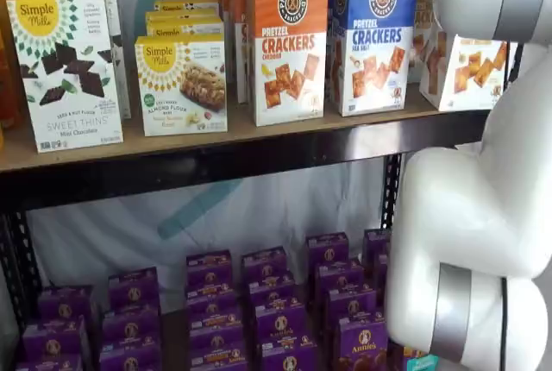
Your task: Retrieve the yellow and white box located on the top shelf, the sixth one from the left
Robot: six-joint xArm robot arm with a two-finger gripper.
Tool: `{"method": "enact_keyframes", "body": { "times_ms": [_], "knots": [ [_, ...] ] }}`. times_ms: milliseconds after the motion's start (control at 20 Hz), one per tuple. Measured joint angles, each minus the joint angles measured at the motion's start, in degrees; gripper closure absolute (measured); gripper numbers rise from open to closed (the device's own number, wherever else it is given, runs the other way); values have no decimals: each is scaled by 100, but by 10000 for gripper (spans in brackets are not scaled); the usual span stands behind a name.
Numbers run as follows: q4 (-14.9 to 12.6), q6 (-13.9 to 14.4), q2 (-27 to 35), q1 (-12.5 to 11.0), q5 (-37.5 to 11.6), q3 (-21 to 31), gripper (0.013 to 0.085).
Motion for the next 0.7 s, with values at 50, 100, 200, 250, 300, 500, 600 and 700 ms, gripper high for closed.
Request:
{"method": "enact_keyframes", "body": {
  "times_ms": [50,100,200,250,300,500,600,700],
  "knots": [
    [-1,-40,-98,-41,6,95,410],
    [-5,-82,-199,-78,10,202,410],
    [7,-166,-467,-165,-27,501,410],
    [17,-199,-598,-199,-61,649,410],
    [-12,-232,-717,-216,-65,778,410],
    [-114,-309,-1084,-241,-27,1188,410],
    [-149,-327,-1239,-241,-16,1368,410],
    [-172,-334,-1404,-236,-9,1560,410]
  ]
}}
